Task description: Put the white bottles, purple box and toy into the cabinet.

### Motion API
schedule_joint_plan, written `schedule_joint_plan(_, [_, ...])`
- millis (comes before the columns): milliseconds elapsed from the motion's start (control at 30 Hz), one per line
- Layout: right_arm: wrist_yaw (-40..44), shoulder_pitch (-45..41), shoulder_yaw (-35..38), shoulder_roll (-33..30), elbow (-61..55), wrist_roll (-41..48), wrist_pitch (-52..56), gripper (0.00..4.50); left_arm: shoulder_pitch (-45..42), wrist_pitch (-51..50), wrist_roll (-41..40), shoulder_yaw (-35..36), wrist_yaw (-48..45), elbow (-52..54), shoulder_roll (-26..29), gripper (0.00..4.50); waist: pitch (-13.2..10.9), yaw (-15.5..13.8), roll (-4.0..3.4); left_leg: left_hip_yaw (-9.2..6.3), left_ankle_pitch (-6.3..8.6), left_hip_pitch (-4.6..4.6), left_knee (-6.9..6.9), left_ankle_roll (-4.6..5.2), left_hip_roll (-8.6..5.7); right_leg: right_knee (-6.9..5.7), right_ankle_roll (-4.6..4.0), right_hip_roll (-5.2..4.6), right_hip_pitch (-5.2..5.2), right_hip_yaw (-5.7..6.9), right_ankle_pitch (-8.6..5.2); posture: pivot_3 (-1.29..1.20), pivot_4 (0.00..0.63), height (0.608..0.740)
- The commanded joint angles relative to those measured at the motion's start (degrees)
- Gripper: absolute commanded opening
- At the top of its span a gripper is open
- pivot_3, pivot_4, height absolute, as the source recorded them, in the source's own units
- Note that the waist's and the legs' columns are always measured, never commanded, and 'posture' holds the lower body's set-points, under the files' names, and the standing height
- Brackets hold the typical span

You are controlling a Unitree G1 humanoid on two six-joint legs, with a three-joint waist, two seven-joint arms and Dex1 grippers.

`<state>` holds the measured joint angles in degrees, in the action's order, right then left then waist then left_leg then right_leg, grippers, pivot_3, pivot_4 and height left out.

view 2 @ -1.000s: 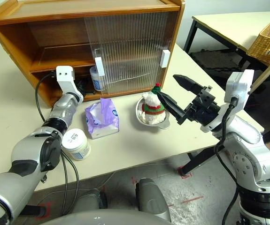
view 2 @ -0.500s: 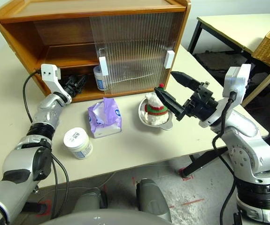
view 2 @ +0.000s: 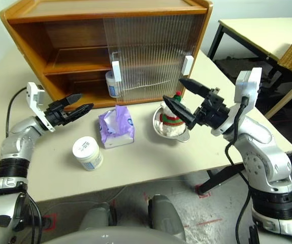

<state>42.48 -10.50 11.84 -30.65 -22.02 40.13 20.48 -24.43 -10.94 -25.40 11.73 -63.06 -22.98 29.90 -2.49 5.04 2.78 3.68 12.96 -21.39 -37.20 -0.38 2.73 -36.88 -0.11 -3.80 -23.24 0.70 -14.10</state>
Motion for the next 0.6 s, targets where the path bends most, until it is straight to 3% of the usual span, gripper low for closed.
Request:
schedule_joint_plan(33, [0.9,-1.1,-0.8,0.4,1.4,-0.6,-0.9,4.50,1.6,-1.7,-1.4,-0.5,-3.9,3.2,2.7,4.47,0.0,-0.3,-0.03,0.00,0.00,0.01,0.00,0.00,0.00,0.00,0.00,0.00,0.00,0.00,0.00,-0.04,0.000,0.740])
schedule_joint_plan(433, [3.1,-3.7,-2.2,1.2,4.2,-1.5,-1.2,4.50,10.6,-3.8,-4.0,-2.0,-16.8,12.6,11.7,4.47,-0.1,-1.8,-0.11,0.03,-0.01,-0.02,0.11,0.02,0.06,0.02,-0.16,-0.04,-0.08,-0.03,-0.10,-0.01,0.000,0.740])
schedule_joint_plan(600, [4.0,-5.3,-2.6,1.1,5.4,-1.6,-1.1,4.50,12.9,-1.0,-4.1,-1.9,-23.3,12.0,14.9,4.47,-0.1,-2.8,-0.23,0.03,-0.01,0.01,0.11,0.01,0.07,-0.02,-0.25,-0.03,-0.10,0.01,-0.15,0.01,0.000,0.740])
